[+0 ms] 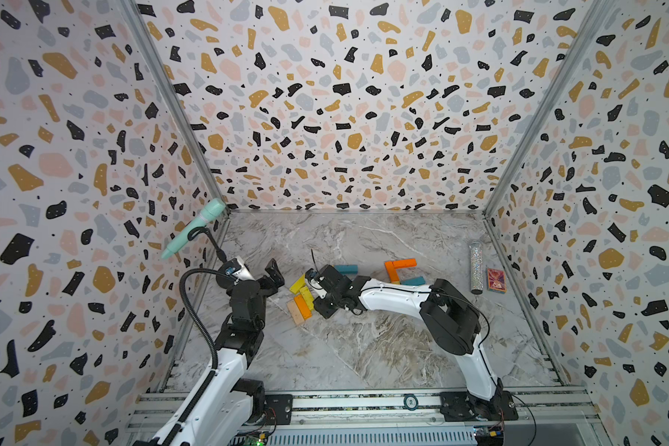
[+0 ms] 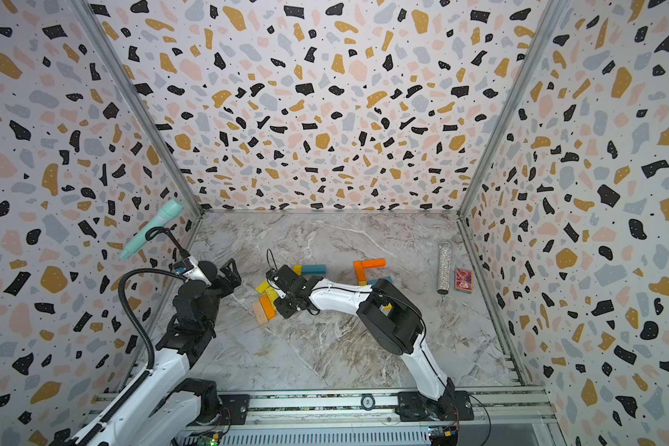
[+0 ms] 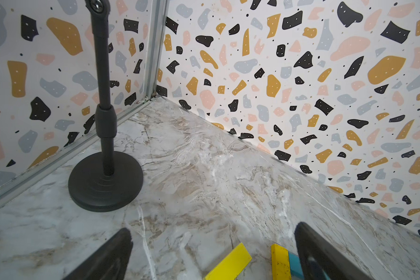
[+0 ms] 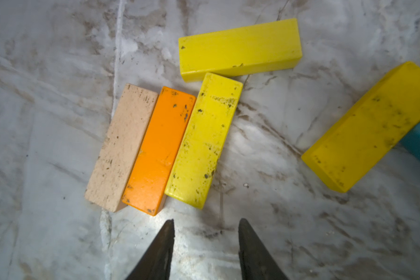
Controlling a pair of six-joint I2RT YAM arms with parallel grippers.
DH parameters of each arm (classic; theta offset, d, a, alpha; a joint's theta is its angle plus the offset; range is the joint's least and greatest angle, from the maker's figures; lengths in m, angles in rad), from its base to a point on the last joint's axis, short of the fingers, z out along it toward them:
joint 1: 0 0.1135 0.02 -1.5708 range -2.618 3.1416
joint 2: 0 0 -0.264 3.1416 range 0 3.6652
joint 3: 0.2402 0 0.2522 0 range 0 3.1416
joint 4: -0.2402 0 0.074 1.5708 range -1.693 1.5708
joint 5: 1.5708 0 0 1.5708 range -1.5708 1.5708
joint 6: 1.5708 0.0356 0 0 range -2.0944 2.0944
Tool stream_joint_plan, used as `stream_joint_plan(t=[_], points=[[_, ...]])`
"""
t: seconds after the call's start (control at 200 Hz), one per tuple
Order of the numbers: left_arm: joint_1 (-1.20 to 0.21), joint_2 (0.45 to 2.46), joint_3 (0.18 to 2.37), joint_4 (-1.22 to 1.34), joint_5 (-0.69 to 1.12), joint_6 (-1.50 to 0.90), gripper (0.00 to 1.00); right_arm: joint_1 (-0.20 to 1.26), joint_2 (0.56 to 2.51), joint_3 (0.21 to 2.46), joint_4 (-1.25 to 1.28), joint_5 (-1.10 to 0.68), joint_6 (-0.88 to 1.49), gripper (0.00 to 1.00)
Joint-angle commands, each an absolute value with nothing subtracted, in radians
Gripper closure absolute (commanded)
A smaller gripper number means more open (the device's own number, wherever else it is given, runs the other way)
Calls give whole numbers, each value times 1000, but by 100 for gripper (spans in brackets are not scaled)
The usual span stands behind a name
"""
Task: Assemble the number 6 with building blocks
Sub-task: Move the building block to the center of the board.
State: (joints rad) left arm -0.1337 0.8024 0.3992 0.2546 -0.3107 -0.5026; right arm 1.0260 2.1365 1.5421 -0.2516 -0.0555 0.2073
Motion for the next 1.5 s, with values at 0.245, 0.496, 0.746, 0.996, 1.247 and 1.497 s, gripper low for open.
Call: stream_joint_plan(t=[0.245, 0.496, 0.746, 0.996, 1.247, 1.497], points=[[-112, 717, 370, 290, -305, -509, 0, 1037, 2237, 1649, -290, -49, 199, 53], [-110, 713, 368, 288, -314, -503, 1, 1035, 2333, 1788, -310, -51, 223, 50], [-109, 711, 368, 281, -314, -500, 0, 1026, 2381, 1869, -354, -49, 273, 74], [-109, 752, 394, 267, -247, -485, 1, 1034, 2166, 1647, -239, -11, 388, 87], [-109, 836, 406, 288, -113, -468, 3, 1019, 1984, 1341, -106, 19, 521, 87], [-110, 896, 406, 277, 42, -481, 39, 989, 1995, 1279, -57, -20, 555, 83]])
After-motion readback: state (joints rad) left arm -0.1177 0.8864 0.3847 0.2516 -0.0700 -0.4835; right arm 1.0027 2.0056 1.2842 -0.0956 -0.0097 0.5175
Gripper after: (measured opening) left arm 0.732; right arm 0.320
